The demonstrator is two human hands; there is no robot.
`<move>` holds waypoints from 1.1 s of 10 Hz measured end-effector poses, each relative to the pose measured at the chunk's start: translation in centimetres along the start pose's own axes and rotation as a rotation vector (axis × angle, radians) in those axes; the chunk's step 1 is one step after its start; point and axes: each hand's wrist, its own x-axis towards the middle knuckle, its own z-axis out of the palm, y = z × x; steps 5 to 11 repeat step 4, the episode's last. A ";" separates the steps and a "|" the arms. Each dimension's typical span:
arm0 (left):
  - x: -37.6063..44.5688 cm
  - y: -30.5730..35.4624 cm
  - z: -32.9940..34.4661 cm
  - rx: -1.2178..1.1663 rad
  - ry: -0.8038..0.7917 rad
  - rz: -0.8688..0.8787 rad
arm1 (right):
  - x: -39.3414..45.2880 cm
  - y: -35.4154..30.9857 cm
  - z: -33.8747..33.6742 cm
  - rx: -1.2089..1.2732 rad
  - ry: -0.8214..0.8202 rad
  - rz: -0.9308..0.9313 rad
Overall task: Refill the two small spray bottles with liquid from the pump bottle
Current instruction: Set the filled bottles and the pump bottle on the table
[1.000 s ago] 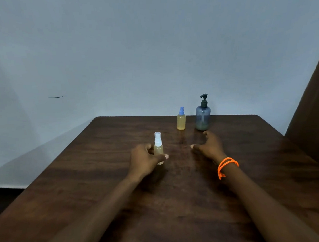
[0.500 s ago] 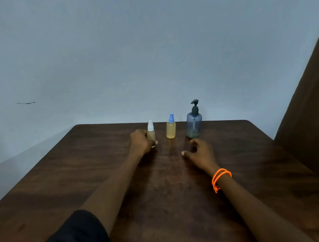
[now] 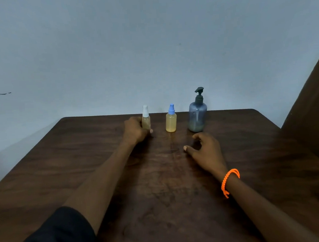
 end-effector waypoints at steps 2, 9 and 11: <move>-1.3 -0.2 0.3 -0.075 0.022 -0.014 | -0.4 -0.2 0.2 -0.042 0.000 -0.046; -3.1 -0.5 0.8 -0.101 0.039 0.068 | -0.9 0.3 1.6 -0.098 0.083 -0.176; -3.1 -0.5 0.8 -0.101 0.039 0.068 | -0.9 0.3 1.6 -0.098 0.083 -0.176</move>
